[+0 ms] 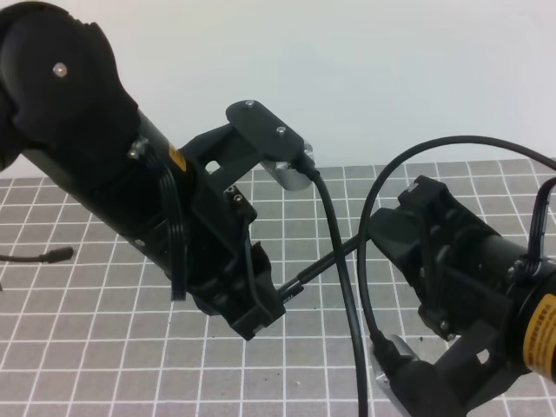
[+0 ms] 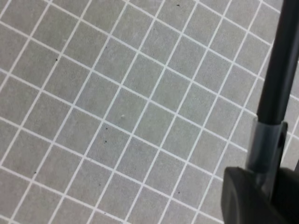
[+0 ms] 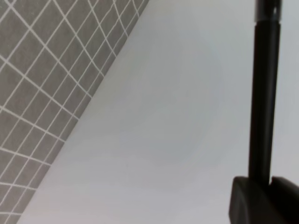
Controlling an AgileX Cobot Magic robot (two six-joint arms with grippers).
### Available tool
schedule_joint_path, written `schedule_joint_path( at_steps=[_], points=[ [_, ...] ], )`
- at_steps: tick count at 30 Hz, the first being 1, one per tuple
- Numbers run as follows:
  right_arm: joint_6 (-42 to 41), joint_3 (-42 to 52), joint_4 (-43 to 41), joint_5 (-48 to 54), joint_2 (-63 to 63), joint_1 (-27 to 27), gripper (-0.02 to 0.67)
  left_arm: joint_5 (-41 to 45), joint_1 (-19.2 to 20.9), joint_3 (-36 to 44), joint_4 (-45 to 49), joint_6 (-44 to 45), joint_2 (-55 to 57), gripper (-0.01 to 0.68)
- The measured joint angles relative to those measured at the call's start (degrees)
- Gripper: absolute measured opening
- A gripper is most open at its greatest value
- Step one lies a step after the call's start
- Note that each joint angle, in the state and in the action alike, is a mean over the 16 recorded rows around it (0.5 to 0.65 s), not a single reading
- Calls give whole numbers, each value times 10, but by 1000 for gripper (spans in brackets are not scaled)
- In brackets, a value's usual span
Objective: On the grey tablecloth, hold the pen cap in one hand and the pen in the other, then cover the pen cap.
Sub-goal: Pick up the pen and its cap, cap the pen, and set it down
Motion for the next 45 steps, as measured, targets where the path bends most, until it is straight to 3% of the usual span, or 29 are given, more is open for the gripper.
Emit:
schedule_joint_path(
  at_steps=[25, 37, 41, 45],
  points=[
    [3, 0, 11, 29, 3, 10, 1, -1, 0, 1, -11, 23, 12, 94],
    [3, 0, 12, 87, -1, 8, -3, -25, -1, 0, 21, 1, -2, 297],
    [11, 0, 47, 107, -1, 0, -3, -29, -1, 0, 40, -8, -19, 361],
    [61, 0, 109, 127, 5, -21, -3, -29, -1, 0, 68, -21, -41, 382]
  ],
)
